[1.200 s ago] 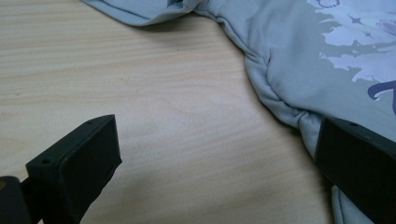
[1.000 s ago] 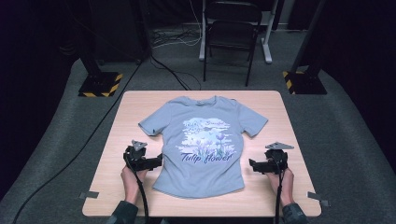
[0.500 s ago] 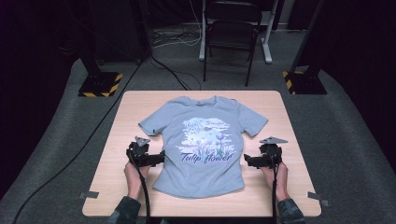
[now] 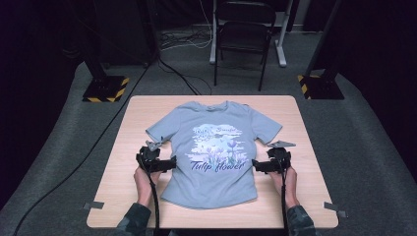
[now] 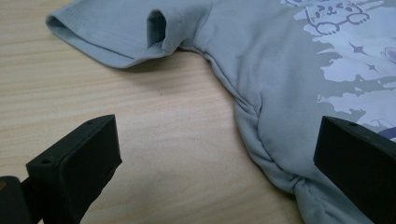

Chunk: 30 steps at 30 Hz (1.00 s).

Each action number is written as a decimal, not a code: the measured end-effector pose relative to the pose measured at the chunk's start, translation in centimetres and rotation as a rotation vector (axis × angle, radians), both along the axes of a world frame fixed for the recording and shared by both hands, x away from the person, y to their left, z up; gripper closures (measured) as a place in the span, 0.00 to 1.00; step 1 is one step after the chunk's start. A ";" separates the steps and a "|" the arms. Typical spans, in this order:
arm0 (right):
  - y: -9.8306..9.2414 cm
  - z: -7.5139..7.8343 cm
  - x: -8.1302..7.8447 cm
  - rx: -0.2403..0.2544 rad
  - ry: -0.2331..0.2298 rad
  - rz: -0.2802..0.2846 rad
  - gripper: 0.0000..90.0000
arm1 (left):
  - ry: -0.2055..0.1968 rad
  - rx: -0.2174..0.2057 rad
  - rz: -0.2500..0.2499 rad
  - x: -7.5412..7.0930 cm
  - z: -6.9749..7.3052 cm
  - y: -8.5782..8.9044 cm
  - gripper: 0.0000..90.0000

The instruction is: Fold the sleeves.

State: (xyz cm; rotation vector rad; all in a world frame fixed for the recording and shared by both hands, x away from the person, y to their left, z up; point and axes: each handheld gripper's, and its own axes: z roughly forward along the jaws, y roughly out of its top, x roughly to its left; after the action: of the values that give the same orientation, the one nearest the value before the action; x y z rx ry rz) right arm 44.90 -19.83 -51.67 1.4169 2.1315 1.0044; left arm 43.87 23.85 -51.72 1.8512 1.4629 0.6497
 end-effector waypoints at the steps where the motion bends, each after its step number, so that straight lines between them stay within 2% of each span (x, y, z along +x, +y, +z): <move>1: 0.0 0.0 0.1 0.004 0.003 -0.003 0.00 | 0.002 -0.001 0.000 0.2 0.0 -0.1 0.00; 7: 0.3 0.0 0.8 0.008 0.008 -0.009 0.00 | 0.004 0.007 0.001 0.5 0.0 -0.3 0.00; 11: 0.7 -0.2 1.4 -0.017 0.004 -0.018 0.00 | 0.017 0.020 -0.002 0.9 -0.4 -0.6 0.00; 18: 0.8 -0.4 2.0 -0.016 0.009 -0.034 0.00 | 0.020 0.040 -0.002 1.1 -0.6 -0.8 0.00; 24: 1.0 -1.1 2.6 -0.048 0.033 -0.036 0.00 | 0.036 0.059 -0.006 1.4 -0.9 -1.1 0.00; 30: 1.3 -1.3 2.6 -0.086 0.027 -0.028 0.00 | 0.058 0.089 -0.018 1.5 -1.4 -1.5 0.00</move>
State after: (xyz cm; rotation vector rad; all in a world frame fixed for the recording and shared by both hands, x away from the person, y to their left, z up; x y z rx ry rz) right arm 47.53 -18.52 -52.94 1.4227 2.1411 0.8777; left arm 45.35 22.40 -53.09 1.9644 1.4737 0.6672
